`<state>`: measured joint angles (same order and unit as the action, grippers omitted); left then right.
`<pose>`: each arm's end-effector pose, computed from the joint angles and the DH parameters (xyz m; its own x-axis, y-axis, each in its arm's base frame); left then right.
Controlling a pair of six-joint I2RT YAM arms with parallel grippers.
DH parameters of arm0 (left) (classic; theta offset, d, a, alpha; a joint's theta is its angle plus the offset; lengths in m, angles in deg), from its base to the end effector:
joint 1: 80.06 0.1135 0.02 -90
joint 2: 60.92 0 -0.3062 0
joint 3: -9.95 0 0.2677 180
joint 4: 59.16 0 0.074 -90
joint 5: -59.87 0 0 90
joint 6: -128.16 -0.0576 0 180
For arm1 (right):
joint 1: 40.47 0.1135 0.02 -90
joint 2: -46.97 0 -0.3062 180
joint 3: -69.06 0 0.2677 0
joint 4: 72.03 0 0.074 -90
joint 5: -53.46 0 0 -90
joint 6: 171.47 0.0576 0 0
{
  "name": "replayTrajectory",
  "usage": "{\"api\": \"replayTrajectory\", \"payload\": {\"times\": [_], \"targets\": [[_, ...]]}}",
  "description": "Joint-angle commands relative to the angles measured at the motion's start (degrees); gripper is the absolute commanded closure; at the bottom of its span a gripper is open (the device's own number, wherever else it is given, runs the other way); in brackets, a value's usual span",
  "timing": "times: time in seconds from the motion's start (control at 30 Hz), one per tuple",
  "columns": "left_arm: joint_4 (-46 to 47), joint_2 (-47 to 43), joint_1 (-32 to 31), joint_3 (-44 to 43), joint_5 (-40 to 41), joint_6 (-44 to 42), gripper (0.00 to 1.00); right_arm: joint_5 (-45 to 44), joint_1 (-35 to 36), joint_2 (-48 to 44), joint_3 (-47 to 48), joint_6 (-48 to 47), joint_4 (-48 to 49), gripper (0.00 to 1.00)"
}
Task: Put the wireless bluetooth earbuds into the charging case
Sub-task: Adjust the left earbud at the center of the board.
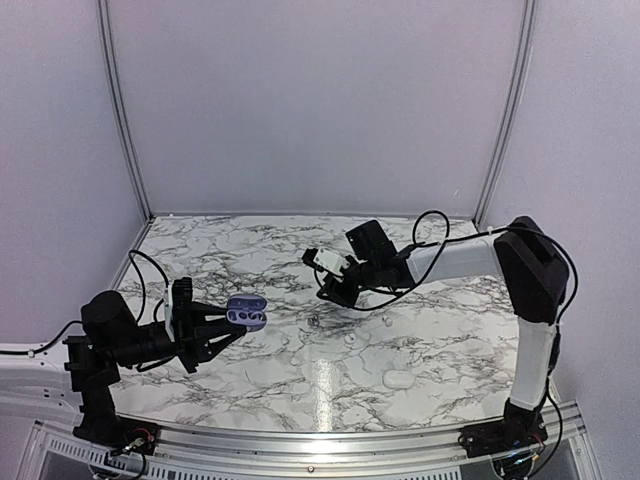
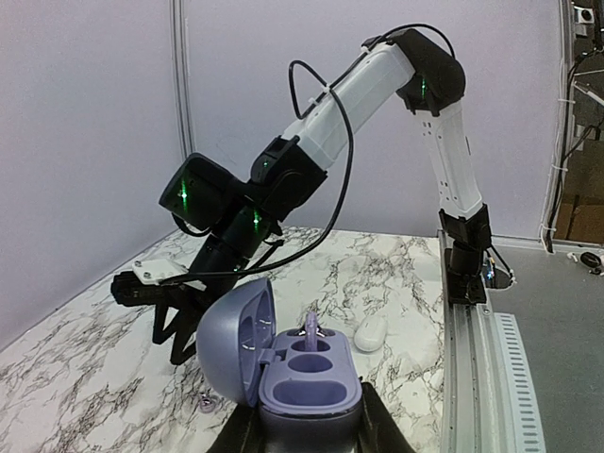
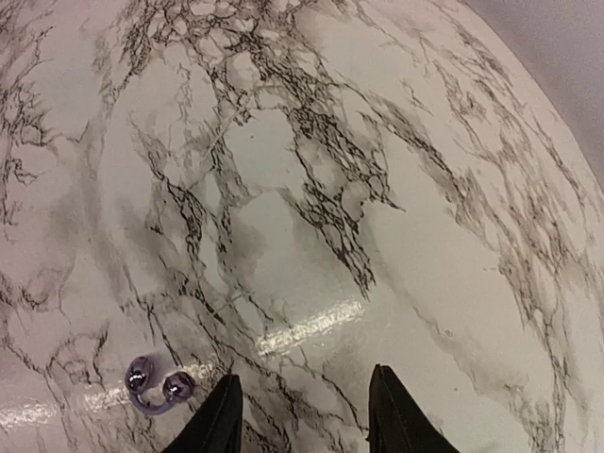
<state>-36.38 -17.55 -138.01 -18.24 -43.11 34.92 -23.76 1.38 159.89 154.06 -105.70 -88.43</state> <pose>0.0871 -0.1635 0.2709 0.1234 -0.0934 -0.9880 0.9386 0.3342 0.0857 0.3408 0.3223 0.1792 -0.1592 -0.6799 -0.7158 -0.9144 0.3749 -0.1527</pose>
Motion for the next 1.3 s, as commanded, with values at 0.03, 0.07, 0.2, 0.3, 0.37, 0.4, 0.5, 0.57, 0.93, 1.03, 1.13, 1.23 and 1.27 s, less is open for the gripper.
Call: {"api": "replayTrajectory", "payload": {"times": [0.03, 0.07, 0.2, 0.3, 0.37, 0.4, 0.5, 0.57, 0.93, 1.03, 1.13, 1.23, 1.27], "targets": [[1.4, -0.9, 0.4, 0.0, 0.2, -0.6, 1.00, 6.0, 0.4, 7.7, 8.1, 2.6, -1.1, 0.61], [1.4, -1.0, 0.4, 0.0, 0.3, -0.6, 1.00, 6.2, 0.4, 8.5, 8.8, 2.5, -1.2, 0.61], [1.3, -1.4, 0.4, 0.1, 0.5, -0.6, 1.00, 6.8, 0.1, 10.5, 10.4, 1.9, -1.7, 0.61], [1.3, -1.3, 0.4, 0.2, 0.5, -0.6, 1.00, 7.7, -0.3, 11.0, 10.4, 1.2, -2.5, 0.61], [1.3, -1.4, 0.4, 0.3, 0.6, -0.7, 1.00, 8.1, -0.4, 10.3, 9.3, 1.1, -2.8, 0.61], [1.3, -1.4, 0.4, 0.3, 0.6, -0.7, 1.00, 8.3, -0.4, 9.7, 8.4, 1.1, -2.6, 0.61], [1.3, -1.4, 0.4, 0.4, 0.6, -0.7, 1.00, 8.4, -0.3, 8.1, 5.0, 1.8, -2.1, 0.61], [1.3, -1.3, 0.4, 0.4, 0.5, -0.6, 1.00, 8.4, -0.3, 6.8, 2.8, 2.3, -1.6, 0.61], [1.3, -0.9, 0.4, 0.3, 0.3, -0.6, 1.00, 8.7, 2.4, -0.1, -7.5, 4.1, 0.3, 0.60], [1.3, -0.6, 0.4, 0.3, 0.1, -0.5, 1.00, 6.3, 2.6, -1.0, -8.4, 5.6, 0.3, 0.62], [1.3, -0.9, 0.4, 0.2, 0.1, -0.4, 1.00, 4.1, 3.0, -4.4, -10.8, 8.3, 2.1, 0.63], [1.3, -1.0, 0.4, 0.2, 0.5, -0.5, 1.00, -1.1, 5.8, -8.2, -13.8, 10.8, 5.6, 0.61], [1.3, -1.0, 0.4, 0.2, 0.5, -0.5, 1.00, -3.8, 7.2, -8.6, -13.8, 11.3, 5.4, 0.61]]}}
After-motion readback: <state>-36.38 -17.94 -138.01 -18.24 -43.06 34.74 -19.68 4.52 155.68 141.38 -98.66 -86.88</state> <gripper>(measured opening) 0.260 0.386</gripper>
